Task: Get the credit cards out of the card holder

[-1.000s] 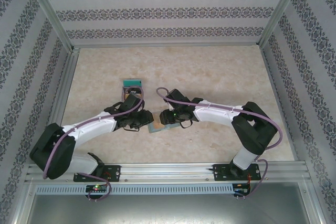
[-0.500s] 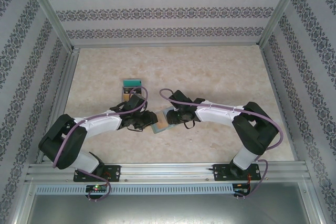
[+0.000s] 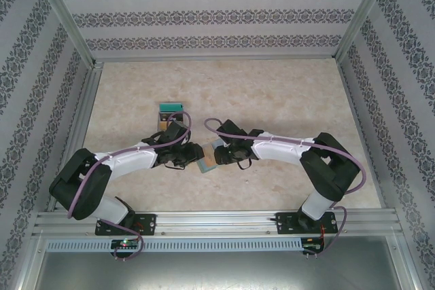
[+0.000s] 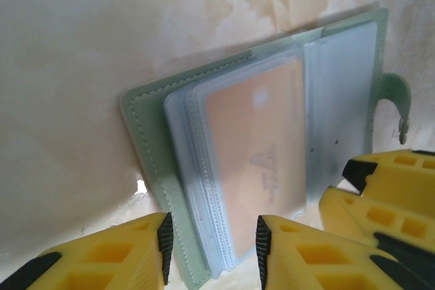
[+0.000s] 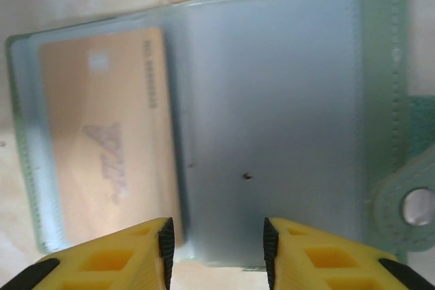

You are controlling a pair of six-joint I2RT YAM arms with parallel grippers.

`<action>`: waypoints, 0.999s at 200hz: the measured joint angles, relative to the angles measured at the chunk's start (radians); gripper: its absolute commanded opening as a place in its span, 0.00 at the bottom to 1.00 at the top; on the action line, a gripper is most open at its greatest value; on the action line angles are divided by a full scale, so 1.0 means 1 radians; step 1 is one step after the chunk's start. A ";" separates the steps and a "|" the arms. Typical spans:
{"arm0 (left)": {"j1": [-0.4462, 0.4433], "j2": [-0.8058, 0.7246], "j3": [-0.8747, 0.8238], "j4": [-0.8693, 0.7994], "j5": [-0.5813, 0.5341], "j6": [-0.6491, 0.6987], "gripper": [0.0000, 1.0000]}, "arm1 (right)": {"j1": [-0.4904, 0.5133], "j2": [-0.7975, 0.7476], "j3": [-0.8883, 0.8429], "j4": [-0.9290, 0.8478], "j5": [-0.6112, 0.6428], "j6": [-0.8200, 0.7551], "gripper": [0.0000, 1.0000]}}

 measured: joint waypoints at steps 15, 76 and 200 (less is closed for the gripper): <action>0.000 -0.007 0.008 0.000 0.000 0.000 0.40 | -0.008 -0.019 0.013 -0.011 0.001 -0.001 0.46; 0.000 -0.008 0.021 0.001 0.007 -0.001 0.40 | -0.167 -0.028 0.064 -0.034 -0.023 -0.060 0.49; 0.000 0.032 0.035 0.001 0.040 -0.001 0.40 | -0.130 0.063 0.024 0.027 -0.082 -0.046 0.32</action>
